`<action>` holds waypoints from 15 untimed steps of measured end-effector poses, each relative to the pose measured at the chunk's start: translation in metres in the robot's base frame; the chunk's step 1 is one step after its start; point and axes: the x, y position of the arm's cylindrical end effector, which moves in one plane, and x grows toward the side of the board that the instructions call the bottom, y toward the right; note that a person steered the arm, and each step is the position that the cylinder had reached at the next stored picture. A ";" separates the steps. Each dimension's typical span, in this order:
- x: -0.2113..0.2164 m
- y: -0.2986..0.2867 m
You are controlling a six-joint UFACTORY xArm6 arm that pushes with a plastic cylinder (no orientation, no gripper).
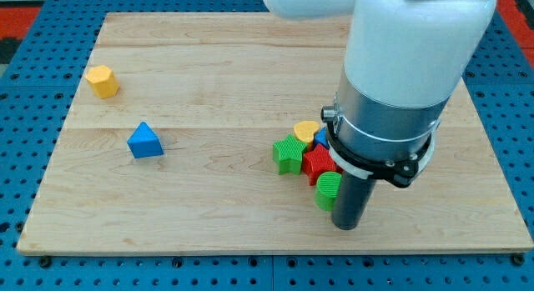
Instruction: Push the triangle into the green star
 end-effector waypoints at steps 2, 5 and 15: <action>0.009 -0.065; -0.096 -0.252; -0.030 -0.151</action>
